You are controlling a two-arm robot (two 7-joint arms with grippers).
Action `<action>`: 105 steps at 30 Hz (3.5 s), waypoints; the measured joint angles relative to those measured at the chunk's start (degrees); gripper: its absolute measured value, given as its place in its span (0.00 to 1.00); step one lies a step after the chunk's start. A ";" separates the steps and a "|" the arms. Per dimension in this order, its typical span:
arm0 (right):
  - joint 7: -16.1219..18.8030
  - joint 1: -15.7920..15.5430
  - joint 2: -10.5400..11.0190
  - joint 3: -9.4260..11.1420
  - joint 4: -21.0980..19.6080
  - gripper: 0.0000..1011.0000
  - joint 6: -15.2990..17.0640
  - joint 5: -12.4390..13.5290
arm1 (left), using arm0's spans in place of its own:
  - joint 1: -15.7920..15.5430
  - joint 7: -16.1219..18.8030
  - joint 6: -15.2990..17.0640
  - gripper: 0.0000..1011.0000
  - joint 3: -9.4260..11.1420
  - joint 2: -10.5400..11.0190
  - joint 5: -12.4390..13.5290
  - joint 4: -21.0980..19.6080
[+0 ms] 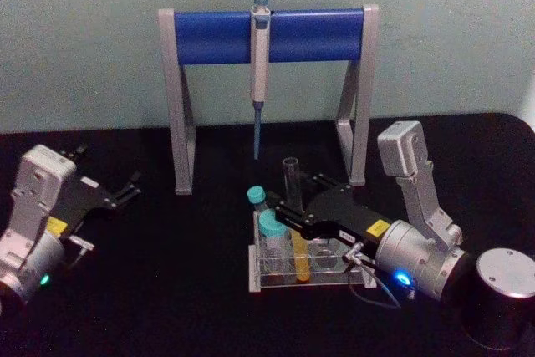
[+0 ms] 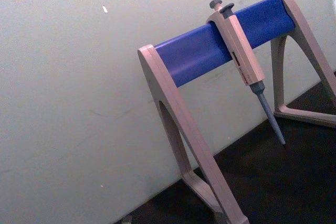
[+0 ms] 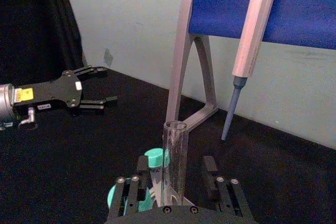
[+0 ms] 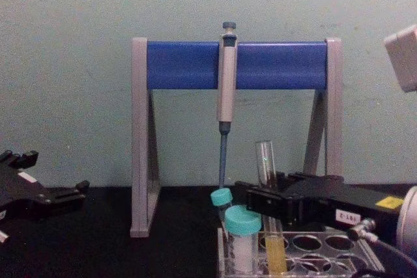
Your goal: Pick up the test tube from the test tube rack, shake it, then place it back into the test tube rack.
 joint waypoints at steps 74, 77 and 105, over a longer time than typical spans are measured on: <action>3.31 -4.17 1.62 2.40 -4.48 0.22 -9.88 0.79 | 0.00 0.00 0.00 0.99 0.00 0.00 0.00 0.00; 3.31 -4.08 1.73 2.58 -5.11 0.22 -9.88 0.92 | 0.00 0.00 0.00 0.99 0.00 0.00 0.00 0.00; 1.42 4.04 -1.14 4.10 1.34 0.22 -11.91 -2.16 | 0.00 0.00 0.00 0.99 0.00 0.00 0.00 0.00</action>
